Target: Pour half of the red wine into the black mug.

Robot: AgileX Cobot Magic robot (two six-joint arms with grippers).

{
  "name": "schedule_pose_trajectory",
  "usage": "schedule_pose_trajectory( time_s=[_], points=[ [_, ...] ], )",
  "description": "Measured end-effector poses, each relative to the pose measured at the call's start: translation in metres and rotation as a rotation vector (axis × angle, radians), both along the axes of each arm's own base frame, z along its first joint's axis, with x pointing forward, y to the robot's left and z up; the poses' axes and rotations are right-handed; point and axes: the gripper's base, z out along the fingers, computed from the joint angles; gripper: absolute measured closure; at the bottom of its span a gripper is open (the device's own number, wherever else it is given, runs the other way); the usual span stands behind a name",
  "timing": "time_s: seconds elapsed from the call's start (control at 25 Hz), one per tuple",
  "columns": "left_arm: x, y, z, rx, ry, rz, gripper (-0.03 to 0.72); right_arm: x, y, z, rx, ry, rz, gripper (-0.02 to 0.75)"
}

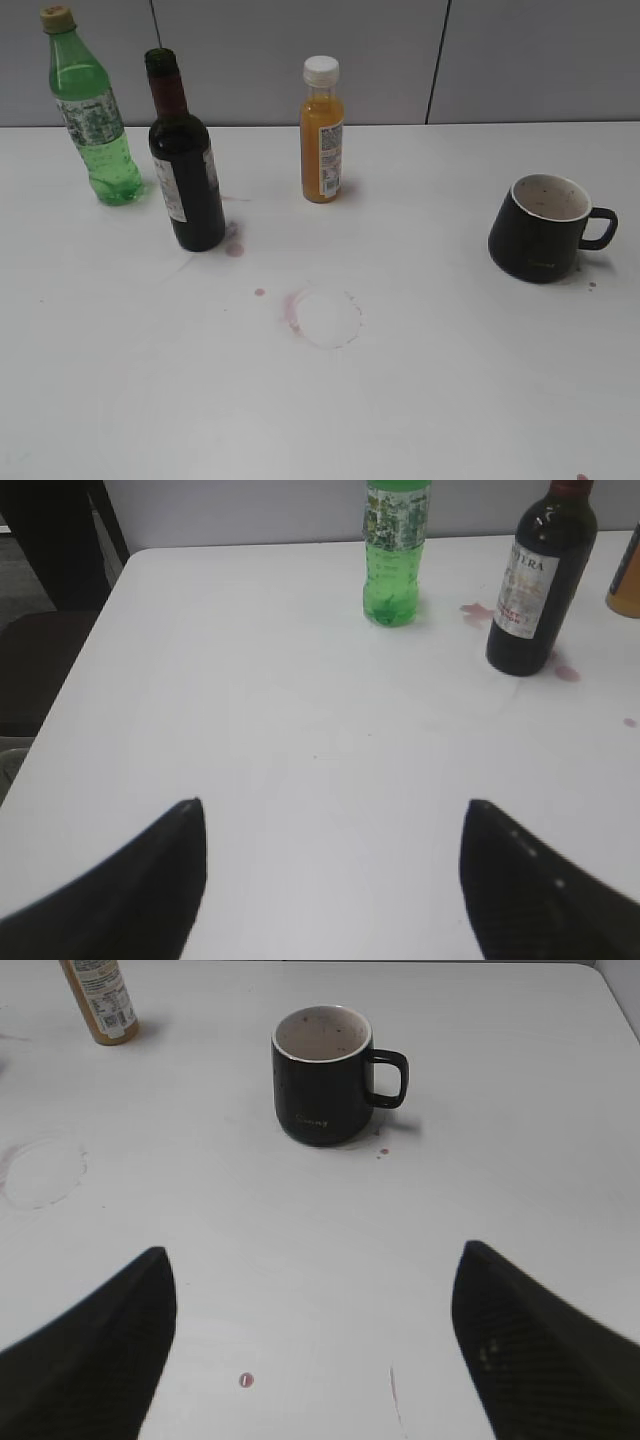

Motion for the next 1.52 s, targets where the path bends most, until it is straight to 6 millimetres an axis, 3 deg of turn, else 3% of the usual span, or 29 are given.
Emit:
schedule_pose_trajectory(
  time_s=[0.88, 1.24, 1.52],
  points=[
    [0.000, 0.000, 0.000, 0.000, 0.000, 0.000, 0.098, -0.001, 0.000, 0.007, 0.011, -0.045, -0.001, 0.096],
    [0.000, 0.000, 0.000, 0.000, 0.000, 0.000, 0.098, 0.004, -0.001, 0.030, 0.045, -0.282, -0.029, 0.113],
    [0.000, 0.000, 0.000, 0.000, 0.000, 0.000, 0.098, 0.026, -0.003, 0.034, 0.064, -0.316, -0.055, 0.123]
  ],
)
